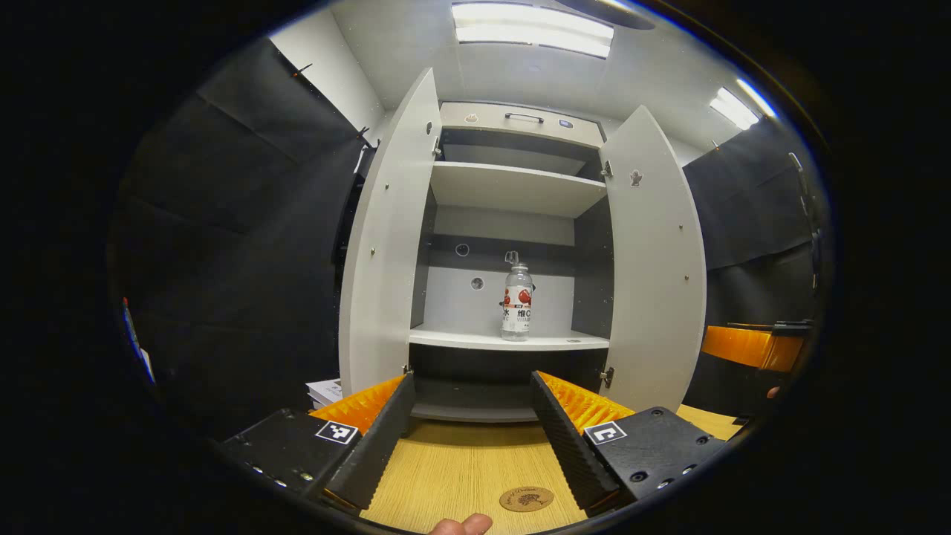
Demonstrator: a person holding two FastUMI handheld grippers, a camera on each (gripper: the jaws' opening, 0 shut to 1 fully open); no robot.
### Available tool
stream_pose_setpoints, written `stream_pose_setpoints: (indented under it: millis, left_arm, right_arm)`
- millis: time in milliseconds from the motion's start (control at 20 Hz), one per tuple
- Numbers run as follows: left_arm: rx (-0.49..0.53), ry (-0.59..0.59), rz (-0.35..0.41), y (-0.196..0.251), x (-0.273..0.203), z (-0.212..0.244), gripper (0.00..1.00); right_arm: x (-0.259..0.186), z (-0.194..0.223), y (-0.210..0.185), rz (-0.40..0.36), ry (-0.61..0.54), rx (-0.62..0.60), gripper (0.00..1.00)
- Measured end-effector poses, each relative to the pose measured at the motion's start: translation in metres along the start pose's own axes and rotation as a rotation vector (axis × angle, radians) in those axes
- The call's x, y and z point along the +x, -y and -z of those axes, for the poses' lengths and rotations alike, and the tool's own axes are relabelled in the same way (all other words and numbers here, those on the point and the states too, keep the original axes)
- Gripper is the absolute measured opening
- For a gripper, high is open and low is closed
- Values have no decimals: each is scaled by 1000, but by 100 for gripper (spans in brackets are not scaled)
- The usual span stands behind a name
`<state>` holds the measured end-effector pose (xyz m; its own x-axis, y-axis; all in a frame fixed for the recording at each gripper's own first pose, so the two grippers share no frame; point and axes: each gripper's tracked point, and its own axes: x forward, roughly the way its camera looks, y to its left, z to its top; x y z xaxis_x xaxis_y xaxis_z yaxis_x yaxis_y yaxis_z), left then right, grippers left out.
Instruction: Grasp the bottle in the cabinet with the left hand and place it on the coaster, then close the right door with the right hand and the left door with the left hand.
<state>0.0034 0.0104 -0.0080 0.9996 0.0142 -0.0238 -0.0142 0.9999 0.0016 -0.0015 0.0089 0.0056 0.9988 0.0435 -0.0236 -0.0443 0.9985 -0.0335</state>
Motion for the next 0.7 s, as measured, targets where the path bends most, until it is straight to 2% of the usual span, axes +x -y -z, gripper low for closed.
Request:
stream_pose_setpoints:
  millis: [250, 300, 350, 400, 450, 650, 700]
  left_arm:
    - [-2, 17, 29, 4, 11, -10, 95]
    - [-1, 21, 42, 7, 16, -13, 99]
    - [-1, 23, 56, 10, 21, -16, 95]
    - [0, 23, 73, 14, 27, -19, 99]
    - [0, 23, 94, 20, 35, -22, 94]
    - [-44, 12, 229, 57, 69, -33, 95]
    - [-60, 13, 252, 64, 79, -36, 99]
  right_arm:
    - [1, -4, -2, -9, 0, -8, 83]
    - [0, -6, -2, -9, 1, -9, 83]
    - [0, -7, -2, -8, 2, -11, 83]
    - [0, -7, -2, -6, 2, -13, 83]
    - [0, -7, -2, -4, 3, -14, 83]
    - [-4, -9, 2, 13, 4, -21, 83]
    - [-6, -10, 4, 20, 7, -22, 83]
